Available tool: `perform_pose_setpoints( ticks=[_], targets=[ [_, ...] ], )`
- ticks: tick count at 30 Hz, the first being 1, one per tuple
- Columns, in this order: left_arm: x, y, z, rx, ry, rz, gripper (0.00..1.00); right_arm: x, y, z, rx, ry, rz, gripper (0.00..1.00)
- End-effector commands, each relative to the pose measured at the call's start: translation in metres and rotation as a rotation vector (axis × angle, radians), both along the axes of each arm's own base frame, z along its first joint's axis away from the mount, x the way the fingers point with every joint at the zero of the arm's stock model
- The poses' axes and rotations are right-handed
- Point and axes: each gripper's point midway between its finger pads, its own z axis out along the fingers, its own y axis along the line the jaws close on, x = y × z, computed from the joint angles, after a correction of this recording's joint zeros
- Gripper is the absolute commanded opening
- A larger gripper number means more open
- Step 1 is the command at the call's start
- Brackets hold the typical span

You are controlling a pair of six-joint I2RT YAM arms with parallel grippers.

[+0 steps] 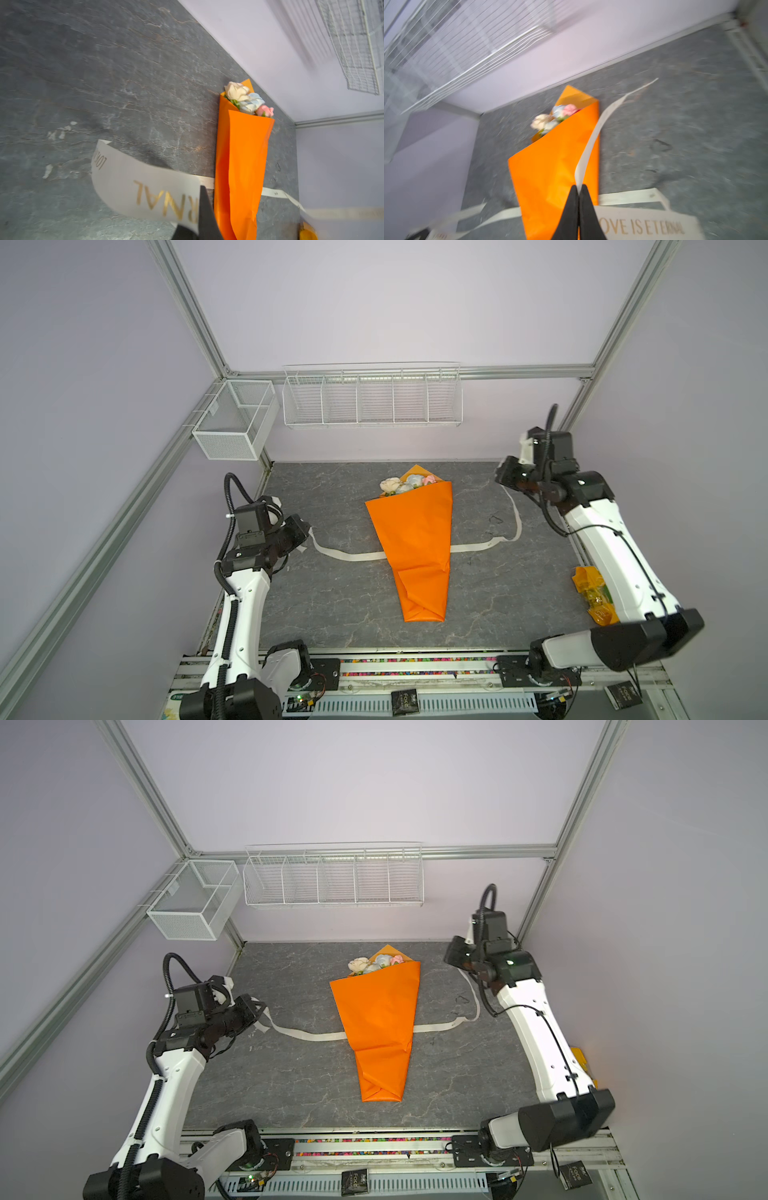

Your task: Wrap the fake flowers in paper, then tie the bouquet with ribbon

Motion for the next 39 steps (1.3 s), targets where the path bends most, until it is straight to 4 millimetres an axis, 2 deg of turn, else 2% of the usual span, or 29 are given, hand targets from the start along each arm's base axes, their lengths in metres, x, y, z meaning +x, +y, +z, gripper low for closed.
perform_pose_setpoints(
  ticks=[1, 3, 5, 8, 10, 11, 13, 14, 16, 18, 19, 22, 27, 30, 33, 35, 36, 38, 39],
  targets=[
    [-0.005, -0.027, 0.013, -0.039, -0.071, -0.091, 0.0, -0.01, 0.098, 0.012, 0.02, -0.037, 0.268, 0.07],
    [-0.01, -0.035, 0.009, -0.06, -0.073, -0.106, 0.0, -0.012, 0.144, 0.018, 0.014, -0.048, 0.33, 0.07],
    [-0.018, -0.033, 0.011, -0.053, -0.091, -0.082, 0.0, -0.01, 0.186, 0.009, 0.042, 0.004, 0.365, 0.07],
    [-0.032, -0.019, 0.016, -0.018, -0.151, 0.008, 0.0, -0.008, 0.252, -0.026, 0.036, 0.055, 0.436, 0.07],
    [-0.039, -0.015, 0.018, -0.024, -0.188, 0.039, 0.0, -0.018, 0.301, -0.047, 0.092, 0.121, 0.533, 0.07],
    [-0.042, -0.016, 0.016, -0.032, -0.191, 0.039, 0.0, -0.023, 0.319, -0.053, 0.114, 0.132, 0.56, 0.07],
    [-0.044, -0.016, 0.009, -0.045, -0.183, 0.045, 0.0, -0.033, 0.353, -0.078, 0.157, 0.182, 0.618, 0.11],
    [-0.045, -0.017, 0.007, -0.05, -0.178, 0.045, 0.0, -0.039, 0.362, -0.085, 0.181, 0.202, 0.658, 0.13],
    [-0.045, -0.019, 0.005, -0.063, -0.183, 0.033, 0.0, -0.041, 0.369, -0.104, 0.186, 0.241, 0.675, 0.17],
    [-0.045, -0.024, 0.008, -0.079, -0.214, 0.006, 0.0, -0.039, 0.36, -0.119, 0.153, 0.281, 0.684, 0.53],
    [-0.044, -0.027, 0.012, -0.089, -0.238, -0.011, 0.0, -0.036, 0.348, -0.126, 0.118, 0.303, 0.669, 0.62],
    [-0.043, -0.038, 0.022, -0.122, -0.282, -0.074, 0.0, -0.034, 0.317, -0.114, 0.093, 0.304, 0.69, 0.63],
    [-0.037, -0.053, 0.036, -0.124, -0.298, -0.16, 0.0, -0.039, 0.264, -0.083, 0.007, 0.153, 0.703, 0.68],
    [-0.032, -0.077, 0.04, -0.097, -0.265, -0.26, 0.0, -0.035, 0.215, -0.084, -0.061, 0.044, 0.578, 0.68],
    [-0.028, -0.121, 0.039, -0.056, -0.233, -0.418, 0.0, -0.031, 0.161, -0.081, -0.008, -0.078, 0.419, 0.67],
    [-0.027, -0.159, 0.035, -0.005, -0.211, -0.537, 0.0, -0.036, 0.125, -0.081, 0.028, -0.138, 0.327, 0.67],
    [-0.025, -0.173, 0.034, 0.005, -0.199, -0.578, 0.0, -0.04, 0.111, -0.088, 0.03, -0.138, 0.301, 0.66],
    [-0.023, -0.206, 0.039, 0.002, -0.2, -0.659, 0.0, -0.054, 0.096, -0.098, 0.048, -0.108, 0.343, 0.63],
    [-0.023, -0.22, 0.04, 0.0, -0.195, -0.694, 0.0, -0.061, 0.096, -0.103, 0.06, -0.084, 0.379, 0.62]
  ],
)
